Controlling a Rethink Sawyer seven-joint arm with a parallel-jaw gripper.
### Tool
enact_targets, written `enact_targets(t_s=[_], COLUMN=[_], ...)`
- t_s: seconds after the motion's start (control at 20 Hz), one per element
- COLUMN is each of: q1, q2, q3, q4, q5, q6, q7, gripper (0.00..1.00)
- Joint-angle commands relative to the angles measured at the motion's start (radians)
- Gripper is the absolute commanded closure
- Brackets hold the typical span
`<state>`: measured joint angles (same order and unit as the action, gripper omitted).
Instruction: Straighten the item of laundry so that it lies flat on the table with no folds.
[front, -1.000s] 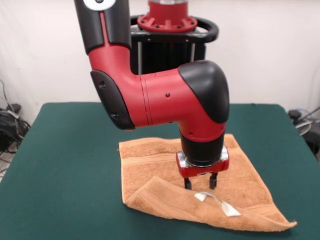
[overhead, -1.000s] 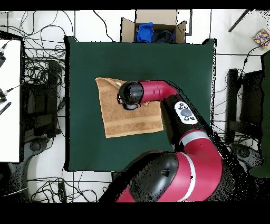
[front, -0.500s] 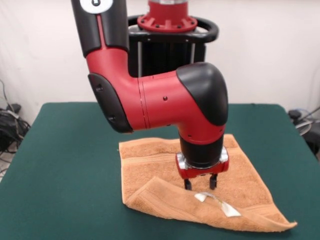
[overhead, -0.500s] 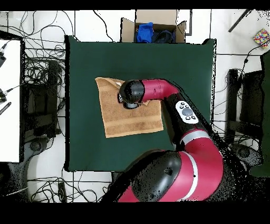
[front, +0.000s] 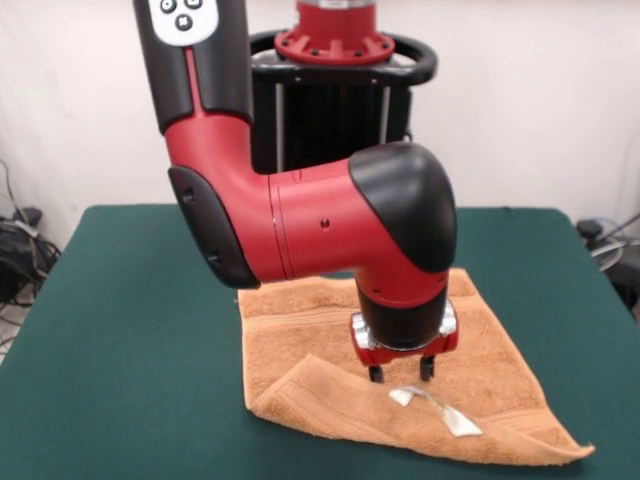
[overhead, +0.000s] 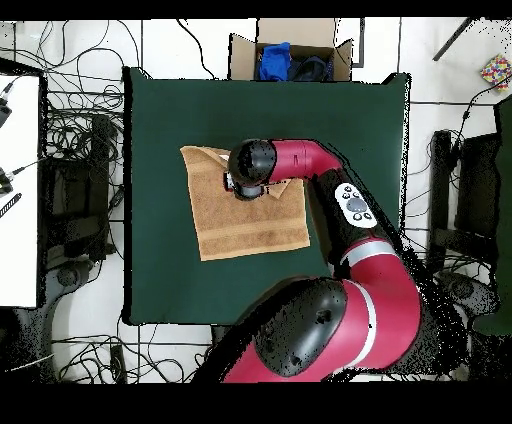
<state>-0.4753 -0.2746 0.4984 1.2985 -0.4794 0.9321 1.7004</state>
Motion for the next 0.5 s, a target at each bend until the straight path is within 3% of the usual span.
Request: enact_targets(t_s=[0.05,0.5], q1=[-0.025,-0.033], q2=[0.061,0.056], q3=[0.088,0.097], q4=[-0.175,-0.159], q5=[-0.083,-0.102], q6=[-0.087,-0.096], q7=[-0.294,-0.267], gripper=[0.00,0.00])
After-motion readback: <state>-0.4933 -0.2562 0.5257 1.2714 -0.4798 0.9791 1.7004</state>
